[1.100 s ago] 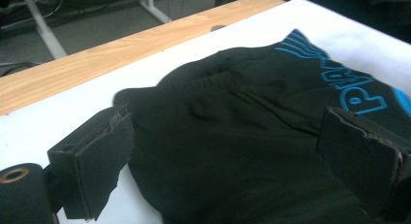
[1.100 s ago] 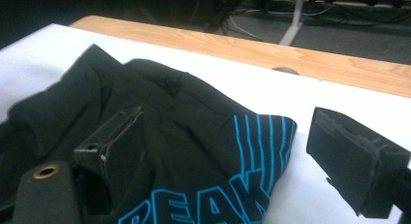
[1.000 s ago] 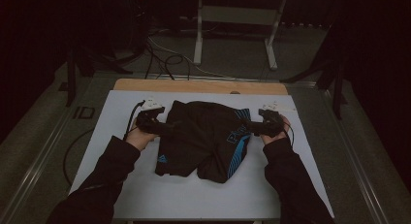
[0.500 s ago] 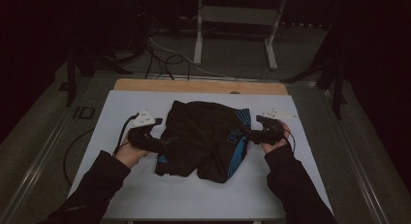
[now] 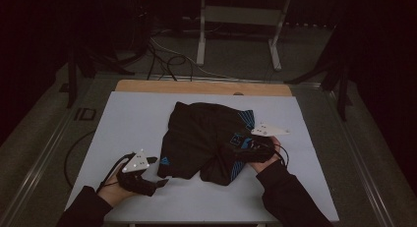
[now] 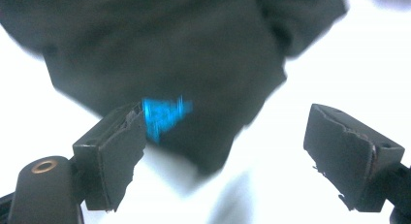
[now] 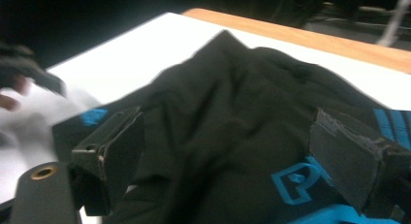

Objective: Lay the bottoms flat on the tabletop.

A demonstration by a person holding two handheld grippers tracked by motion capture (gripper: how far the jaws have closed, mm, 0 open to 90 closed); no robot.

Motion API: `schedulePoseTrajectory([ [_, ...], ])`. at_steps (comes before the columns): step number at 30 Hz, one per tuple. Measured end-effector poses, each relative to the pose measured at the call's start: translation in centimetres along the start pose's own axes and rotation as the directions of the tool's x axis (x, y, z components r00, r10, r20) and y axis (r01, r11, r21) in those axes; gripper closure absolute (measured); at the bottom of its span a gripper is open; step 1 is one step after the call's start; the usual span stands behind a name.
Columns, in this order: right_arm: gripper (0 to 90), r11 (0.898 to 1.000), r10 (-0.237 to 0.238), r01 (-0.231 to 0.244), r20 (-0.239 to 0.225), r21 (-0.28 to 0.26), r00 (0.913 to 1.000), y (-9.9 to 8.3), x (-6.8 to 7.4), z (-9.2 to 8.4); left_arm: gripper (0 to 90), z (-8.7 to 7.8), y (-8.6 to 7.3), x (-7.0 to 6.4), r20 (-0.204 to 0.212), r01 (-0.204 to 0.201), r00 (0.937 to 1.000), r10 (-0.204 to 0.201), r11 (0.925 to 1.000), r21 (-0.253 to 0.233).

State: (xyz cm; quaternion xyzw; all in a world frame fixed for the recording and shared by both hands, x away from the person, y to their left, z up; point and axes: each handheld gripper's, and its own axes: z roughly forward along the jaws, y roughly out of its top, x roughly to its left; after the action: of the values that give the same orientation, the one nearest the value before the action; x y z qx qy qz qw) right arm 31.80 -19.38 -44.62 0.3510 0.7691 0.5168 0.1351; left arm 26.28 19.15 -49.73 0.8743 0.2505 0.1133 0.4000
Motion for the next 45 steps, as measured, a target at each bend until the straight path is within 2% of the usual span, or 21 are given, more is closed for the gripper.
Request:
schedulePoseTrajectory([
  [2, 14.0, 1.0, -0.007, 0.007, 0.0, -0.001, 1.0, -0.2, 0.6, 0.2, 21.7, 0.6, -0.6, 0.1, -0.031, -0.002, 0.9995, 0.004, 0.9989, 0.047],
  [4, 14.0, 1.0, -0.013, 0.013, -0.012, 0.005, 0.9998, -0.3, 0.8, 0.3, 23.8, 1.1, -0.9, 0.2, -0.017, 0.004, 0.9998, -0.003, 0.9979, 0.064],
  [6, 14.3, 1.0, -0.023, 0.023, -0.017, 0.017, 0.9996, -0.5, 1.5, 0.6, 38.7, 1.7, -0.9, 0.2, -0.05, -0.028, 0.9982, 0.032, 0.9956, 0.089],
  [10, 15.5, 1.0, -0.024, 0.024, -0.035, 0.012, 0.9991, -0.7, 2.2, 0.8, 77.0, 1.5, -0.6, 0.7, -0.095, -0.013, 0.9953, 0.019, 0.9978, 0.065],
  [11, 15.5, 1.0, -0.024, 0.024, -0.035, 0.012, 0.9991, -0.7, 2.2, 0.8, 77.0, 1.2, -0.4, 0.9, -0.107, -0.014, 0.9941, 0.019, 0.9989, 0.046],
  [13, 16.5, 1.0, -0.024, 0.024, -0.061, 0.011, 0.9979, -0.8, 2.9, 1.1, 87.9, 0.5, 0.3, 1.1, -0.124, -0.014, 0.9922, 0.014, 0.9999, 0.009],
  [17, 16.5, 0.999, -0.035, 0.036, -0.082, 0.021, 0.996, -0.9, 3.6, 1.5, 88.5, -1.4, 2.5, 1.4, -0.157, -0.029, 0.9874, 0.019, 0.9977, -0.061],
  [20, 16.5, 0.999, -0.033, 0.036, -0.098, 0.024, 0.9946, -0.8, 4.0, 1.9, 88.6, -3.1, 4.2, 1.8, -0.166, -0.021, 0.9862, 0.0, 0.9926, -0.12],
  [21, 16.6, 0.999, -0.034, 0.036, -0.108, 0.024, 0.9936, -0.8, 4.3, 2.0, 88.5, -4.0, 5.2, 1.9, -0.17, -0.026, 0.9855, -0.002, 0.9868, -0.16],
  [23, 16.6, 0.999, -0.037, 0.039, -0.107, 0.022, 0.9936, -0.7, 4.4, 2.1, 88.5, -4.4, 5.5, 2.0, -0.169, -0.021, 0.9856, -0.009, 0.9842, -0.176],
  [25, 16.6, 0.999, -0.037, 0.039, -0.117, 0.02, 0.9925, -0.6, 4.6, 2.2, 88.3, -4.9, 5.9, 2.2, -0.21, -0.027, 0.9777, -0.011, 0.9838, -0.177],
  [26, 16.7, 0.999, -0.038, 0.041, -0.124, 0.024, 0.9915, -0.6, 4.7, 2.3, 87.7, -4.8, 5.6, 2.8, -0.245, -0.027, 0.9694, -0.015, 0.9852, -0.169],
  [27, 16.7, 0.999, -0.038, 0.041, -0.124, 0.024, 0.9915, -0.6, 4.7, 2.3, 87.3, -4.8, 5.6, 2.8, -0.245, -0.027, 0.9694, -0.015, 0.9852, -0.169],
  [29, 17.9, 0.999, -0.041, 0.045, -0.126, 0.027, 0.9911, -0.6, 4.8, 2.3, 86.8, -4.5, 4.7, 3.9, -0.255, 0.027, 0.9647, -0.067, 0.9876, -0.154],
  [32, 22.1, 0.999, -0.034, 0.04, -0.184, 0.03, 0.9824, -0.8, 5.2, 2.8, 87.5, -3.7, 3.1, 5.2, -0.264, 0.07, 0.9592, -0.102, 0.9894, -0.127],
  [37, 24.7, 0.996, -0.046, 0.061, -0.218, 0.062, 0.9748, -1.0, 6.5, 4.1, 87.6, -3.1, 1.7, 6.4, -0.269, 0.121, 0.9501, -0.157, 0.9815, -0.148],
  [40, 39.4, 0.992, -0.074, 0.097, -0.246, 0.082, 0.9663, -1.3, 7.5, 5.5, 87.6, -3.1, 1.9, 6.6, -0.276, 0.112, 0.9496, -0.15, 0.9826, -0.148],
  [41, 50.6, 0.984, -0.095, 0.129, -0.255, 0.123, 0.9624, -1.5, 8.0, 6.7, 87.6, -3.1, 2.0, 6.6, -0.276, 0.109, 0.9497, -0.148, 0.9823, -0.152],
  [42, 50.6, 0.984, -0.095, 0.129, -0.255, 0.123, 0.9624, -1.5, 8.0, 6.7, 87.6, -3.1, 2.2, 6.7, -0.273, 0.109, 0.9506, -0.148, 0.9821, -0.154],
  [43, 54.5, 0.969, -0.154, 0.193, -0.235, 0.154, 0.9597, -1.8, 8.4, 8.0, 87.6, -3.0, 2.3, 6.7, -0.278, 0.101, 0.9503, -0.141, 0.9833, -0.151],
  [45, 60.7, 0.962, -0.182, 0.223, -0.241, 0.157, 0.9533, -1.9, 8.5, 8.5, 87.6, -3.0, 2.5, 6.9, -0.274, 0.104, 0.951, -0.143, 0.9827, -0.153],
])
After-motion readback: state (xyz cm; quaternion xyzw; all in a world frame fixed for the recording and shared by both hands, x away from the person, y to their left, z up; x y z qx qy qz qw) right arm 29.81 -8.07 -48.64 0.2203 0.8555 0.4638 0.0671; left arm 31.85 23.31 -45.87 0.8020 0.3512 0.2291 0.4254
